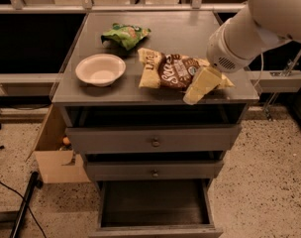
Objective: Place brown chip bag into bottom drawer
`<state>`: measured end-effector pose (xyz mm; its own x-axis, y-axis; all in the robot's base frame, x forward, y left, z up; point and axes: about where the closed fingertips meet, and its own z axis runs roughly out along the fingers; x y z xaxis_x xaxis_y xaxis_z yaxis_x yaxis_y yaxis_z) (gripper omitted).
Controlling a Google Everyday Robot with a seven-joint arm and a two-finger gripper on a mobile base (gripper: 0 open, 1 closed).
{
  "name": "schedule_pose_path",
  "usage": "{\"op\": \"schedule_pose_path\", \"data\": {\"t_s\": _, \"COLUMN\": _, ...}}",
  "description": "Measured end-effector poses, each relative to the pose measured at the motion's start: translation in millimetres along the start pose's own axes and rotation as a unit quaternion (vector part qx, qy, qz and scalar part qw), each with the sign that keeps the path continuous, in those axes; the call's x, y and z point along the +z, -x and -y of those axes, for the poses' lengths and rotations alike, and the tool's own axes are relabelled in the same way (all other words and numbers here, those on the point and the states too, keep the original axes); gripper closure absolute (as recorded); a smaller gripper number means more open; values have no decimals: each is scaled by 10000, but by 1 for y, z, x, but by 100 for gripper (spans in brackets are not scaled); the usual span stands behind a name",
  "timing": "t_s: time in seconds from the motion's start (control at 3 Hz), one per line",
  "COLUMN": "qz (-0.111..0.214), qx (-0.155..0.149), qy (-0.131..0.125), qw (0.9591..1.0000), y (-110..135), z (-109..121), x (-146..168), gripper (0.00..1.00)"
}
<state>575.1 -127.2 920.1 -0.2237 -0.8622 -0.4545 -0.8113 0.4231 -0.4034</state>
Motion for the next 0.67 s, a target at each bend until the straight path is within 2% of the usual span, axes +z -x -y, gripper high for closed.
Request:
{"op": "schedule_pose_path", "data": {"t_s": 0.33, "qz": -1, "qx": 2, "qy": 1, "qw": 10000, "y": 0, "z": 0, "x": 0, "gripper": 0}}
{"op": "schedule_pose_path", "data": {"t_s": 0.67, "qz": -26, "qx": 71, "qy": -142, "qw": 9999, "y": -2, "z": 3, "x": 8, "gripper": 0}}
